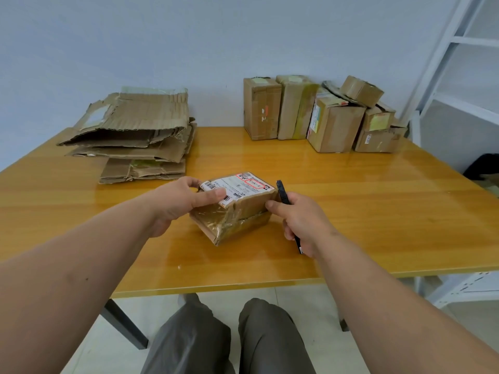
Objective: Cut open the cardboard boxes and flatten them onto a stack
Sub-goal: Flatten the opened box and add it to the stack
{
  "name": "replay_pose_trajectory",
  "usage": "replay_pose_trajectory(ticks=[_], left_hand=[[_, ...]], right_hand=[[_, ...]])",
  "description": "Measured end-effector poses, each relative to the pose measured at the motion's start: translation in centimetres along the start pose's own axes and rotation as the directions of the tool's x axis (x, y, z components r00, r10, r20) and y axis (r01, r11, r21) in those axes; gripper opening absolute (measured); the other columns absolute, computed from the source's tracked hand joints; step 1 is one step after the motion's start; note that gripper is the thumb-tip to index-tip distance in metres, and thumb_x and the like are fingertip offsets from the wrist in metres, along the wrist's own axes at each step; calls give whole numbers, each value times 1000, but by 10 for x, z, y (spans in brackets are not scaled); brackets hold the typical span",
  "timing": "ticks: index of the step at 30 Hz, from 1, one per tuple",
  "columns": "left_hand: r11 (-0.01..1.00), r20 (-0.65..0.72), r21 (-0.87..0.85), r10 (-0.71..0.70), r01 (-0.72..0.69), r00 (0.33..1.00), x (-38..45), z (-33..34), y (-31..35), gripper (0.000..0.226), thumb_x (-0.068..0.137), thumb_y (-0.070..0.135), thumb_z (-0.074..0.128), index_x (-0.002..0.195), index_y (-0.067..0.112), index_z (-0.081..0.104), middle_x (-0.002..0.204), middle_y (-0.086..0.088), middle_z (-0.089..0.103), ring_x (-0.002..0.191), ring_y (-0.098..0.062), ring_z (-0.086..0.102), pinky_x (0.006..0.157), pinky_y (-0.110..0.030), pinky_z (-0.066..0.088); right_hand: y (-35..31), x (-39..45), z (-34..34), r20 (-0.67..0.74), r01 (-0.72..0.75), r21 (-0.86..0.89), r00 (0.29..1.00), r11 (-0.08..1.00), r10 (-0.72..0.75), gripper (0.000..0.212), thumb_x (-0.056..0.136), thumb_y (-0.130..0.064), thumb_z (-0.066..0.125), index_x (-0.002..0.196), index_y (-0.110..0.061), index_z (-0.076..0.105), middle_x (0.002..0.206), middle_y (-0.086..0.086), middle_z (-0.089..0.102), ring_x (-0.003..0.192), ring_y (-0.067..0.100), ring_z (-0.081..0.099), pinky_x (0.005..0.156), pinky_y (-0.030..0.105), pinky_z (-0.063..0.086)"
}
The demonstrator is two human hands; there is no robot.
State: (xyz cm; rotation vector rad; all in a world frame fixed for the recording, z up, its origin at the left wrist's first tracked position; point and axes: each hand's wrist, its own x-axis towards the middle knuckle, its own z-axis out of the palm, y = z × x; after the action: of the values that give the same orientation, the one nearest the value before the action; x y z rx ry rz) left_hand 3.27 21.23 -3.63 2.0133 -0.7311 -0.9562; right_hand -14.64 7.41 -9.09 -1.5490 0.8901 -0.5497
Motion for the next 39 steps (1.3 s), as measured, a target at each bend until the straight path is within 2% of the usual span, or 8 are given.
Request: replay_pose_trajectory(ticks=[5, 10, 19, 22, 27, 30, 33, 39], left_hand=[[974, 61, 129, 180, -187, 982, -7, -1, 5, 106, 64, 17, 87, 152, 32, 29, 116, 4, 66, 104, -11, 60, 90, -27, 41], [387, 121, 815, 613, -431, 781, -3, 3, 7, 78, 83, 22, 75, 148, 34, 35, 147, 14, 42, 142, -13, 24, 117, -45, 29], [57, 160, 941, 793, -333, 589, -6, 10, -6, 52, 82, 36, 71, 121, 45, 38, 139, 8, 45, 127, -23, 35, 96, -47, 26], [183, 123, 927, 677, -328, 725, -12, 8, 0, 34, 86, 58, 57, 116, 48, 44, 142, 15, 36, 133, -23, 20, 102, -48, 21], [788, -183, 525, 474, -322, 861, -17, 10, 26, 42, 98, 48, 44, 80, 19, 69, 110, 5, 59, 95, -18, 57, 92, -44, 50], [769, -222, 580, 465, -267, 857, -14, 8, 30, 20, 88, 36, 69, 86, 16, 68, 115, -1, 52, 95, -18, 54, 85, -39, 52], [792, -104, 574, 324, -210, 940, -12, 6, 26, 73, 73, 32, 84, 136, 30, 48, 133, 0, 32, 115, -24, 45, 91, -42, 54], [785, -106, 574, 352, -232, 930, -11, 12, 19, 90, 71, 36, 84, 146, 39, 33, 126, 2, 23, 96, -21, 52, 61, -26, 57]], right_hand=[[-5, 0, -8, -31, -93, 131, 995, 987, 98, 22, 89, -9, 54, 104, -18, 68, 79, 5, 61, 41, 16, 33, 44, 29, 28], [-15, 0, -16, -69, -115, 246, 988, 962, 136, 24, 91, -27, 55, 108, -17, 68, 109, 7, 67, 42, 13, 33, 43, 27, 30], [-35, 0, 1, -72, 53, -199, 995, 979, -68, 33, 85, -41, 66, 109, -21, 58, 89, 0, 55, 63, 15, 39, 52, 28, 29], [-44, 2, 2, -57, 67, -289, 995, 955, -87, 32, 85, -35, 66, 110, -19, 54, 85, 2, 49, 63, 18, 39, 53, 31, 29], [-53, 4, 5, -20, 107, -368, 992, 924, -123, 28, 91, -35, 64, 114, -25, 50, 85, -2, 50, 63, 14, 42, 52, 29, 32], [-53, 4, 6, -26, 94, -364, 993, 927, -111, 28, 91, -36, 65, 113, -24, 53, 92, 2, 56, 62, 15, 40, 53, 30, 32], [-55, 2, 7, -16, 72, -390, 996, 918, -85, 38, 85, -37, 71, 115, -21, 53, 90, 3, 54, 62, 15, 41, 53, 31, 34], [-64, -4, 24, -125, 46, -575, 982, 817, -143, 71, 67, -56, 80, 113, -20, 40, 97, -2, 58, 85, 21, 59, 60, 34, 48]])
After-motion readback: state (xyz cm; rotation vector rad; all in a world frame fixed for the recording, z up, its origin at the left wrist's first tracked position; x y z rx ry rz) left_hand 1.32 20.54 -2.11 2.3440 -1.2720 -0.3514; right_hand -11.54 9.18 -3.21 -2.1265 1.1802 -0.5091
